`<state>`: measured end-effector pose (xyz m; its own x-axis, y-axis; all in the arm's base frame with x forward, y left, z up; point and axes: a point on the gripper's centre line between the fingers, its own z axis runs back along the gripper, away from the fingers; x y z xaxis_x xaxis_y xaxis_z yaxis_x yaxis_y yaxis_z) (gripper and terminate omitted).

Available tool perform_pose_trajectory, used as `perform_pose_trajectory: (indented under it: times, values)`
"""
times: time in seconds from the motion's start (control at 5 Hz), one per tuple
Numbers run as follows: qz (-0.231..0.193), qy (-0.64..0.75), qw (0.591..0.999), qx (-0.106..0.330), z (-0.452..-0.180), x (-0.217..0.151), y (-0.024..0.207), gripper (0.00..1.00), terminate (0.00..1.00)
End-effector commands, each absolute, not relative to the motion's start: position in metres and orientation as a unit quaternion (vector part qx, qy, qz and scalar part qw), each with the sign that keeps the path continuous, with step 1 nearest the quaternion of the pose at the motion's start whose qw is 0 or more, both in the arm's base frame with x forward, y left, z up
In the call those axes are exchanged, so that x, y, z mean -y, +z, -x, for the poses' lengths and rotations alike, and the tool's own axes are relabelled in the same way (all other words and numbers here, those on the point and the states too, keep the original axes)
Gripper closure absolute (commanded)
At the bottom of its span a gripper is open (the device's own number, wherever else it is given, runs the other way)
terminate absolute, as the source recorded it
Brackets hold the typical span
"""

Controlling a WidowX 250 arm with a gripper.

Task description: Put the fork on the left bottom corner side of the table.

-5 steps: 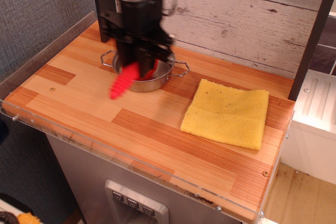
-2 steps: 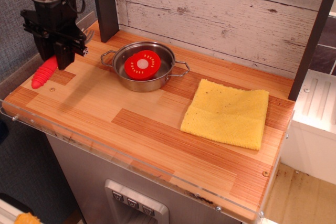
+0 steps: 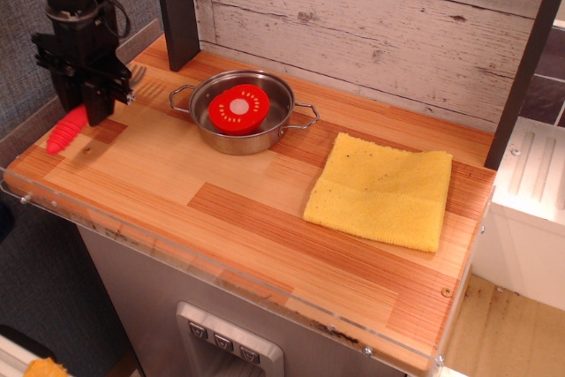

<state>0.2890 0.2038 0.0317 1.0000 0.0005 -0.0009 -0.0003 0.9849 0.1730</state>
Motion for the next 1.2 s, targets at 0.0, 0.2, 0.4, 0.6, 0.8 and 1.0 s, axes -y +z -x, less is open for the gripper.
perform_pose_trajectory:
  times: [0.0, 0.2, 0.4, 0.6, 0.8, 1.0]
  values:
    - [-0.071, -0.037, 0.997, -0.001, -0.292, -0.207, 0.029, 1.0, 0.0]
    - [-0.063, -0.05, 0.997, -0.009, -0.295, -0.203, 0.022, 0.0, 0.0]
    - [-0.066, -0.051, 0.997, 0.0, -0.289, -0.208, 0.036, 0.0, 0.0]
    - [-0.078, -0.044, 0.996, 0.027, -0.278, -0.204, 0.066, 0.0, 0.0]
    - [-0.081, -0.012, 0.994, 0.069, -0.266, -0.185, 0.111, 0.0, 0.0]
    - [-0.059, 0.031, 0.993, 0.093, -0.254, -0.152, 0.135, 0.0, 0.0]
